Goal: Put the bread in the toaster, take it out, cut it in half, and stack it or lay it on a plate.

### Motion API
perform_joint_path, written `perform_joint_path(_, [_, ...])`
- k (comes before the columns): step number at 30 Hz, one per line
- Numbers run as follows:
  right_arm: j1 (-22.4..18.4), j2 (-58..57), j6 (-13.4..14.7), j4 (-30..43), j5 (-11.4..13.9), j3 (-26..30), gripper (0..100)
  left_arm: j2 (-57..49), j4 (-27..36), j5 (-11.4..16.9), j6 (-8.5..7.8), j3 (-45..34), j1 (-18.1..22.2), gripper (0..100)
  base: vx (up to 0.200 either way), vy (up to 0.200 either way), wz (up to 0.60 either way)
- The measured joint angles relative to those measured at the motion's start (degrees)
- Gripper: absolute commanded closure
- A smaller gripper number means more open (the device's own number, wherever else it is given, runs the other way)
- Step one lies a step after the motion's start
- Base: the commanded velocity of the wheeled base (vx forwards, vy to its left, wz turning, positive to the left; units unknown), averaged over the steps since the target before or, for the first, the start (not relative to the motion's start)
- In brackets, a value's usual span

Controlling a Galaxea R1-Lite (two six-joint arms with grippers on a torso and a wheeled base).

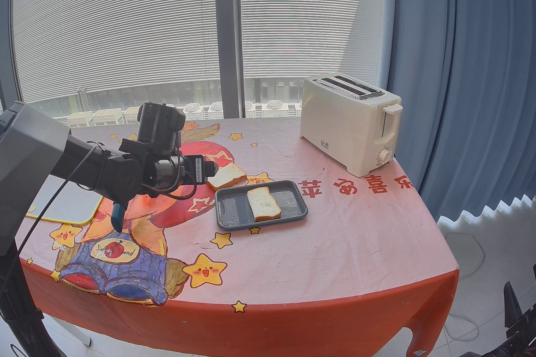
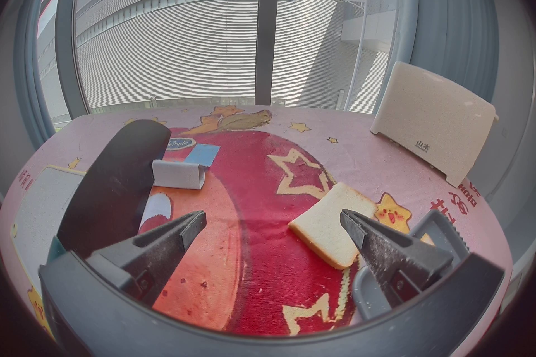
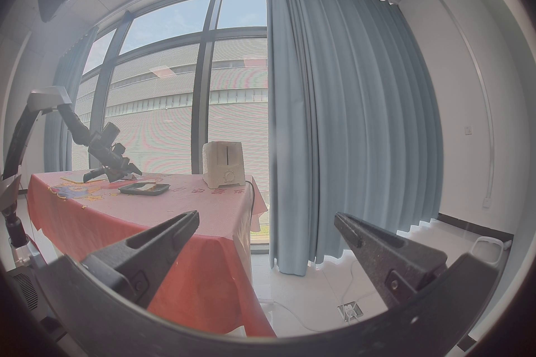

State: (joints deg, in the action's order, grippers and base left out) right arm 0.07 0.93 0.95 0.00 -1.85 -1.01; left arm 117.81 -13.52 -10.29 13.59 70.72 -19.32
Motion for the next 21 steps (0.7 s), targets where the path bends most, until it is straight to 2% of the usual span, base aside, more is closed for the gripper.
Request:
perform_joint_path(12, [0.0,0.0,0.02,0.0,0.02,0.02,0,1.29,0.35,-0.33,-0.07,-1.67,-0.24,0,0.0,0.0,0.0])
perform_joint_path(13, [0.0,0.0,0.02,0.0,0.02,0.02,0,1.32,0.35,-0.33,-0.07,-1.78,-0.24,100,0.0,0.0,0.0])
perform_joint_path(21, [0.0,0.0,0.0,0.0,0.02,0.02,0,1.73,0.17,-0.63,-0.32,-2.19,-0.4,100,0.0,0.0,0.0])
